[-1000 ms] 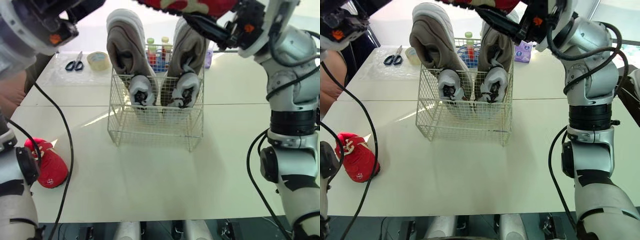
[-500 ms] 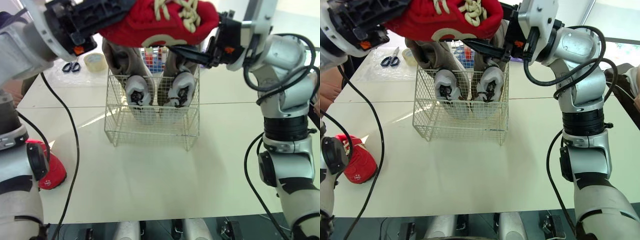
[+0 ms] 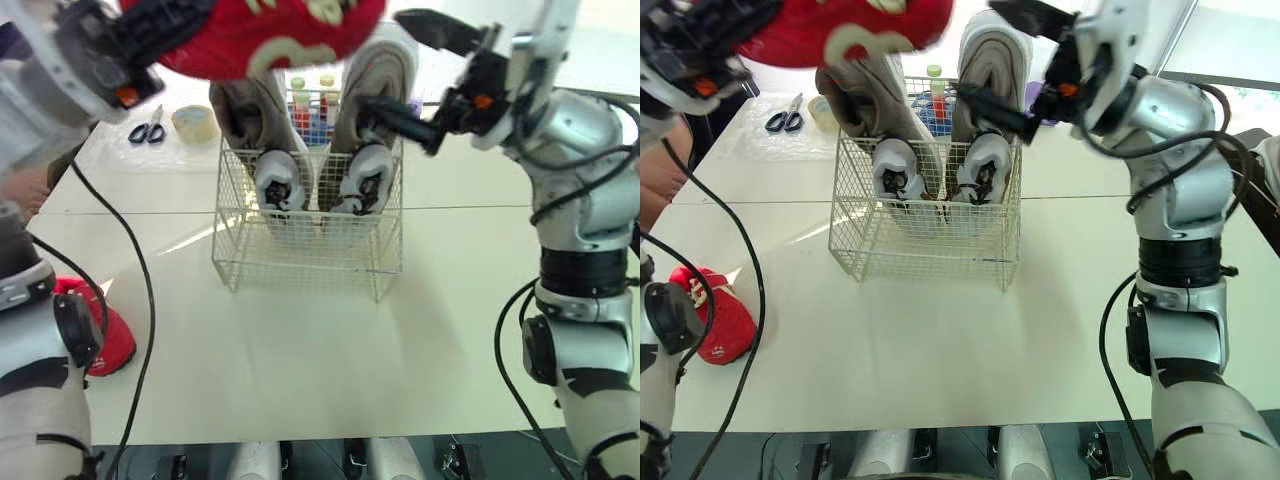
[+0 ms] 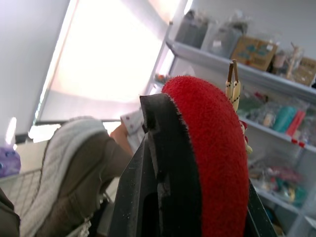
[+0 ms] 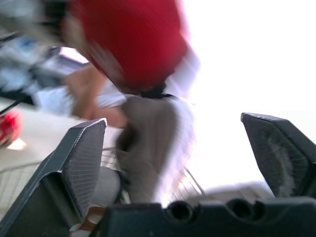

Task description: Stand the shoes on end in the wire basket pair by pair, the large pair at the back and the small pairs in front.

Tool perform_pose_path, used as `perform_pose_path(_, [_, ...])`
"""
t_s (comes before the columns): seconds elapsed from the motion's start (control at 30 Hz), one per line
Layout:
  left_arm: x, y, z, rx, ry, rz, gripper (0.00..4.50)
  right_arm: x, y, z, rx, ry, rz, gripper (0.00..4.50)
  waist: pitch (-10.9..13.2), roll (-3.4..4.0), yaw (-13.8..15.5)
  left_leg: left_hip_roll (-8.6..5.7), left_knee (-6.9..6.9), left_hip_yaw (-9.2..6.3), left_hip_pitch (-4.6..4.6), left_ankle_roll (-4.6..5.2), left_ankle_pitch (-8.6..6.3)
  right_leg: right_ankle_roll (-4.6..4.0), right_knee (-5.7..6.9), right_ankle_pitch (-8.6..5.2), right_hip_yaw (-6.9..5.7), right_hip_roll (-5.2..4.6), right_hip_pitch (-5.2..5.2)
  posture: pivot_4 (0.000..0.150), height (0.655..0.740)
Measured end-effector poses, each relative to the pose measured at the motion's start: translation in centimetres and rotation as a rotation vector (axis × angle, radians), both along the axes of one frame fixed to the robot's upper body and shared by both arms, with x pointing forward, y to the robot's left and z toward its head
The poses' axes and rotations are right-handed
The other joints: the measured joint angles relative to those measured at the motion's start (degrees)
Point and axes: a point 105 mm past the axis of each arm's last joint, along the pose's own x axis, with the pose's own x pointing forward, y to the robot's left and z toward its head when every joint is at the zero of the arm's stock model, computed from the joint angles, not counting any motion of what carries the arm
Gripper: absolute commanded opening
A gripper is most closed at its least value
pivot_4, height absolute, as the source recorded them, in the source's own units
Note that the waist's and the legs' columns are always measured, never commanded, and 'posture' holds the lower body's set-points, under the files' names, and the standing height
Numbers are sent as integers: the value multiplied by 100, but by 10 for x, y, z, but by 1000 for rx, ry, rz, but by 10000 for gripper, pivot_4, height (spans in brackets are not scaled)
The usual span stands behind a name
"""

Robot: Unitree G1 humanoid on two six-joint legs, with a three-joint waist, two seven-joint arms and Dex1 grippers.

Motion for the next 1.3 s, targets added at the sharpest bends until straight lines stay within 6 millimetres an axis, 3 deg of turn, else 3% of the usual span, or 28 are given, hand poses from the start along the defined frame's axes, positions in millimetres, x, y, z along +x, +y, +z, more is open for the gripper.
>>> perform_pose_path(0.07, [-1, 10, 7, -140, -34, 40, 3972, -4, -20, 1, 397, 163, 117, 44759, -4, -5, -4, 4, -3, -8, 19, -1, 0, -1, 0, 0, 3, 2, 21, 1500, 7400])
perform_pose_path(0.1, [0, 13, 9, -185, -38, 50, 3972, -5, -20, -2, 499, 227, 173, 44759, -2, -3, -10, 4, -3, -6, 18, -3, 2, -5, 1, 3, 3, 1, 19, 1500, 7400])
perform_pose_path(0.2, [-2, 7, 15, -279, -64, 41, 3972, -15, 4, -2, 692, 360, 360, 44759, -2, -1, -68, 6, -3, -3, 21, -5, 3, -10, 7, 6, 6, 6, 16, 1500, 7400])
perform_pose_path(0.33, [-1, -6, 14, -356, -55, 7, 3972, -34, 56, 6, 664, 423, 509, 44759, -3, -2, -133, 4, -5, -4, 22, -4, 3, -10, 11, 6, 6, 8, 16, 1500, 7400])
perform_pose_path(0.4, [0, -8, 11, -370, -39, 3, 3972, -39, 68, 8, 636, 420, 525, 44759, -4, -4, -137, 3, -4, -4, 21, 9, -4, -10, 7, 6, 7, 8, 17, 1500, 7400])
perform_pose_path(0.53, [1, -11, -2, -389, -3, 1, 3972, -40, 74, 10, 645, 411, 529, 44759, -4, -4, -128, 2, -3, -4, 19, 9, -4, -9, 5, 6, 7, 8, 17, 1500, 7400])
perform_pose_path(0.9, [6, -43, -36, -285, 68, -11, 3972, -47, 85, 28, 605, 318, 562, 44759, -4, -4, -138, 3, -4, -5, 19, 15, -7, -10, 4, 6, 7, 13, 17, 1500, 7400])
perform_pose_path(1.0, [6, -50, -37, -287, 64, -15, 3972, -45, 85, 28, 611, 316, 557, 36999, -4, -4, -129, 2, -4, -5, 19, 17, -8, -10, 2, 6, 7, 11, 18, 1500, 7400])
perform_pose_path(1.2, [2, -55, -35, -284, 44, -15, 3972, -41, 83, 27, 620, 321, 540, 11153, -4, -4, -134, 3, -5, -5, 19, 17, -8, -10, 2, 6, 7, 13, 17, 1500, 7400])
perform_pose_path(1.27, [3, -55, -35, -274, 36, 2, 3972, -41, 82, 27, 618, 320, 537, 8958, -4, -4, -136, 3, -5, -5, 19, 22, -11, -10, 2, 6, 6, 13, 17, 1500, 7400])
perform_pose_path(1.3, [3, -56, -36, -252, 27, 17, 8184, -41, 82, 27, 612, 317, 530, 8720, -4, -4, -138, 3, -6, -5, 19, 24, -12, -10, 1, 6, 5, 14, 17, 1500, 7400])
